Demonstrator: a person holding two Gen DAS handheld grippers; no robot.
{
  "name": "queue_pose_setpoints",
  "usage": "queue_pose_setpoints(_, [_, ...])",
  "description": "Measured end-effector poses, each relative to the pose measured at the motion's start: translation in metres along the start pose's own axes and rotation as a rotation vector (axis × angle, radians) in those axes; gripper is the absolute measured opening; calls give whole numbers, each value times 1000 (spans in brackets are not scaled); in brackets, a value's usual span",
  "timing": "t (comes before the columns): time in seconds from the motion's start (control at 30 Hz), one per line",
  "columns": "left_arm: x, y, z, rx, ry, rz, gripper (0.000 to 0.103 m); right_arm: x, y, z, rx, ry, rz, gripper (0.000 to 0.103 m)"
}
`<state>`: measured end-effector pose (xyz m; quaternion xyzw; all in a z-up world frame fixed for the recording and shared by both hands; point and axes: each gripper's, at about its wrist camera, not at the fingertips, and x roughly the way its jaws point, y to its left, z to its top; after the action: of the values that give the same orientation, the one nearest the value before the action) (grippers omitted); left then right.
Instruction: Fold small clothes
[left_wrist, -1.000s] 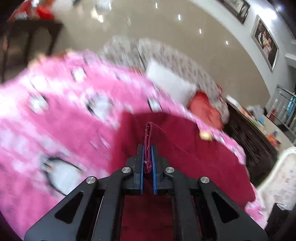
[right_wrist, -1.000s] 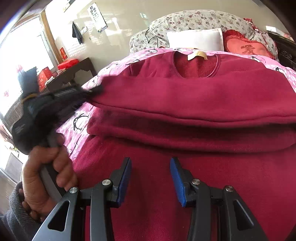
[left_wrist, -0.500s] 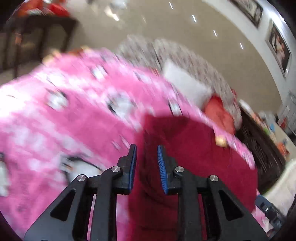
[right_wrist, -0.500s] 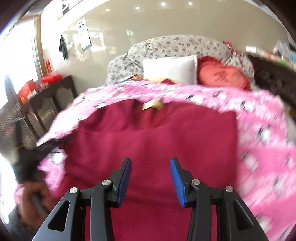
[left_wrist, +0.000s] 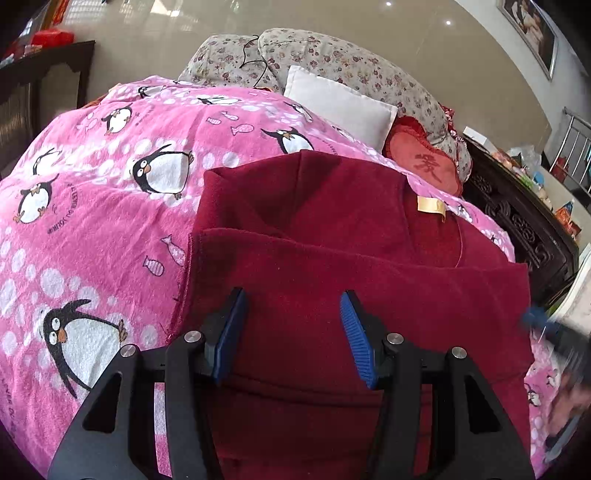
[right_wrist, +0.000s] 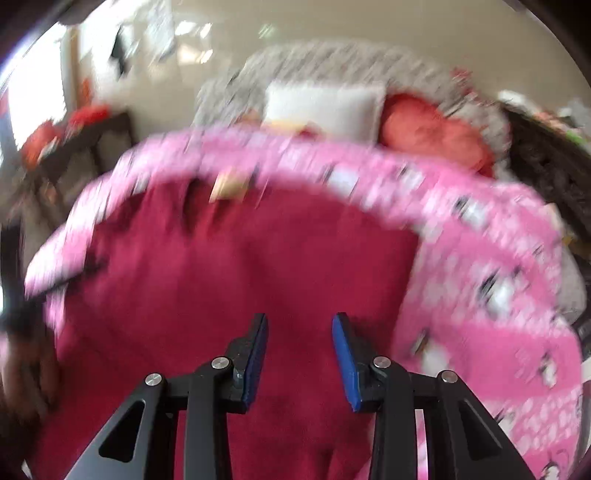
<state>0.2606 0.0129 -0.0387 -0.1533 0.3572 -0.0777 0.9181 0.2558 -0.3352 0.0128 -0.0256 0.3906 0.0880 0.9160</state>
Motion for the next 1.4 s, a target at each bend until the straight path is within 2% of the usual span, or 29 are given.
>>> queue_pose_setpoints(0.07, [-1,0,-1,10,0,3,55,10,-9,18,74,-27,-34,36])
queue_pose_setpoints(0.17, [-4,0,-3,4,-2,-8,55,53,-23,21,135,83,-108,36])
queue_pose_setpoints(0.2, [-4,-3,-3,7,-3,-7,55,55,-27,19,171,86,-122,36])
queue_pose_setpoints(0.27, [-3,-7,-1,11,-2,3,55,30,-15,21,200,44,-159,36])
queue_pose_setpoints(0.33, [-2,-10,-1,18,-2,19,56,-3,8,16,186,-35,-127,37])
queue_pose_setpoints(0.37, [-3,-13,-1,30,5,19,58,-23,27,7,157,-80,-83,37])
queue_pose_setpoints(0.43, [-23,-17,-5,52,38,4,58,-42,57,-15,106,-76,-25,37])
queue_pose_setpoints(0.47, [-40,-16,-9,42,29,-25,58,-45,66,-25,95,-60,-3,37])
queue_pose_setpoints(0.5, [-70,-12,-18,35,0,-79,58,-46,77,-43,90,-29,25,37])
queue_pose_setpoints(0.53, [-89,-8,-25,39,-22,-98,58,-44,83,-54,95,-12,31,37])
queue_pose_setpoints(0.6, [-127,5,-45,38,-68,-79,70,-41,94,-84,128,0,-1,37])
queue_pose_setpoints(0.7, [-158,25,-76,10,-90,-47,74,-28,106,-104,103,29,-66,37])
queue_pose_setpoints(0.87, [-189,39,-108,22,-128,-16,74,-14,109,-111,73,64,-100,38])
queue_pose_setpoints(1.0, [-227,52,-132,77,-255,24,74,-12,114,-110,36,71,-133,40])
queue_pose_setpoints(1.07, [-245,56,-147,136,-350,85,74,-11,111,-109,41,68,-126,40])
queue_pose_setpoints(1.17, [-254,62,-163,176,-421,142,74,-11,107,-109,71,62,-92,41])
queue_pose_setpoints(1.27, [-248,65,-178,169,-412,147,74,-12,104,-108,90,59,-68,41])
queue_pose_setpoints(1.4, [-246,52,-185,243,-421,148,74,-12,102,-107,97,54,-58,42])
